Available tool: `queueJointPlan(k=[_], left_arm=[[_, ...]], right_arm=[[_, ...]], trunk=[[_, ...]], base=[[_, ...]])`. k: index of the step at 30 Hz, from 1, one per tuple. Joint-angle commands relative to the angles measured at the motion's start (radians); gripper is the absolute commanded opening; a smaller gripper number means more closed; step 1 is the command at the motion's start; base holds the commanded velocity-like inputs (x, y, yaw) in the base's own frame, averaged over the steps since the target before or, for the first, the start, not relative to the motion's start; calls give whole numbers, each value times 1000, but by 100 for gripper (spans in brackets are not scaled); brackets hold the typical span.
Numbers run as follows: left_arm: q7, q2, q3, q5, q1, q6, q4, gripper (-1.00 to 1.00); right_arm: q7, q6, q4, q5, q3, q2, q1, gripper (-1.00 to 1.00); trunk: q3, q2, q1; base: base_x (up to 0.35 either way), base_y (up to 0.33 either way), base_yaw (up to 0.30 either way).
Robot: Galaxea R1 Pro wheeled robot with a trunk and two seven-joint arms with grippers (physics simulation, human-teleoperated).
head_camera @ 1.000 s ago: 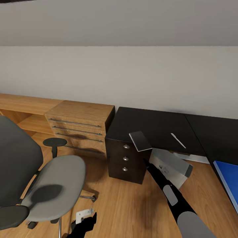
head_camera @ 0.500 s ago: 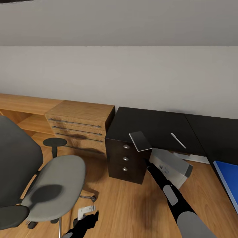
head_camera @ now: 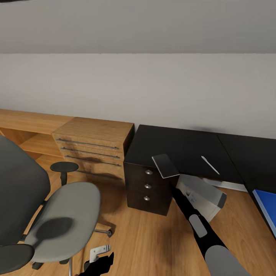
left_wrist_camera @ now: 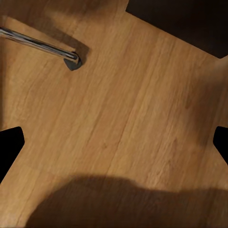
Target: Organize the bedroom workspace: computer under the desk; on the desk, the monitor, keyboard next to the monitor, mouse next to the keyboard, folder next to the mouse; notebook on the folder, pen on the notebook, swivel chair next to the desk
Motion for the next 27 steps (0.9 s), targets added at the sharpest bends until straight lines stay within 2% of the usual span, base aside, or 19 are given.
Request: queueJointPlan(k=[1,3,8,12,19,21,25,27], left_arm=[[8,1,-4,10,0,4,0,100],[8,0,-4,10,0,4,6,100],[8,0,-4,10,0,3,15,100],[8,0,-4,10,0,3,16,100],[8,0,-4,10,0,2,17,100],[8,0,-4,10,0,2,17,100],[8,0,-4,10,0,2,18,100],[8,0,-4,10,0,2,18,100]], right_arm=[[6,4,1,-19,-4,1,-1,100],[6,5,0,-50,-4,1,-1,100],[0,30,2,-86,-3,2,-1,100],[-47,64,2,-95,-3,6,-1,100],[-114,77,1,-100,-3,7,-4,100],[-121,78,1,-114,-3,7,-5,100],[-127,100,0,-185,-1,5,-5,100],[-127,115,0,-200,-2,5,-5,100]], trunk=[[-1,0,0],[-1,0,0],[-1,0,0],[-1,0,0],[-1,0,0],[-1,0,0],[-1,0,0],[-1,0,0]], base=[[17,12,0],[10,7,0],[4,3,0],[0,0,0],[0,0,0],[0,0,0],[0,0,0],[0,0,0]])
